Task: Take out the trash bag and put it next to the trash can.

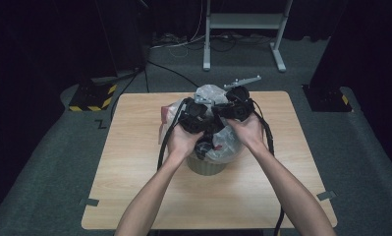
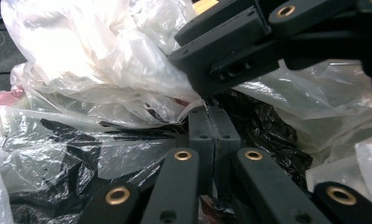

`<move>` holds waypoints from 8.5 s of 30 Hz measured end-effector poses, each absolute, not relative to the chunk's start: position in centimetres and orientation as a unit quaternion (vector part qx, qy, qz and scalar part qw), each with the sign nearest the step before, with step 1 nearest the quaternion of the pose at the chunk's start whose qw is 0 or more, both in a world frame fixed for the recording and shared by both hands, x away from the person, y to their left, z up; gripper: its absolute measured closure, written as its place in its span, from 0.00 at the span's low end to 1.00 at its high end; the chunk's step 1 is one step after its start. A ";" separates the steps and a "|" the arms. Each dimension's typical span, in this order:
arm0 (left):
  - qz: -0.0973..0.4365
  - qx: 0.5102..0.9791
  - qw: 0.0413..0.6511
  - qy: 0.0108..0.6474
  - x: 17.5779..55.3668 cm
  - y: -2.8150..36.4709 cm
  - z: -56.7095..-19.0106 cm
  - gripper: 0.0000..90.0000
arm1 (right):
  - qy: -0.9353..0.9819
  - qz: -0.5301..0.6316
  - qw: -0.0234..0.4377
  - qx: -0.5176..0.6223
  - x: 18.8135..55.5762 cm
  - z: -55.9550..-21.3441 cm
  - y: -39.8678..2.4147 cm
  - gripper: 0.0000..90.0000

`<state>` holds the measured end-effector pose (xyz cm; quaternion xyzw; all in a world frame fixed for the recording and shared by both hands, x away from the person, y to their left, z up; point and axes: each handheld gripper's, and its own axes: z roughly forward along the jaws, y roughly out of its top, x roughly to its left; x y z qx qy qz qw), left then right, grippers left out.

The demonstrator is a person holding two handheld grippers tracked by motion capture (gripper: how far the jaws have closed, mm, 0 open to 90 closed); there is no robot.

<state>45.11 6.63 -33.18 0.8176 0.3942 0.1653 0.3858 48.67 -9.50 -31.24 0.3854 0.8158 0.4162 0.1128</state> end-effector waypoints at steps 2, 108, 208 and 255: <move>0.166 0.821 0.379 0.394 45.2 6.5 -33.2 0.99 | 0.813 0.418 0.108 0.390 48.7 -31.3 -9.5 0.72; 0.227 0.823 0.395 0.339 43.1 7.1 -34.1 0.82 | 0.829 0.421 0.045 0.366 48.3 -31.0 -8.1 1.00; 0.277 0.814 0.412 0.302 42.1 7.4 -31.5 1.00 | 0.751 0.490 0.150 0.417 47.3 -30.4 -16.3 0.40; 0.205 0.801 0.477 0.299 41.0 8.4 -28.8 1.00 | 0.713 0.317 0.262 0.568 47.3 -52.3 -26.0 0.35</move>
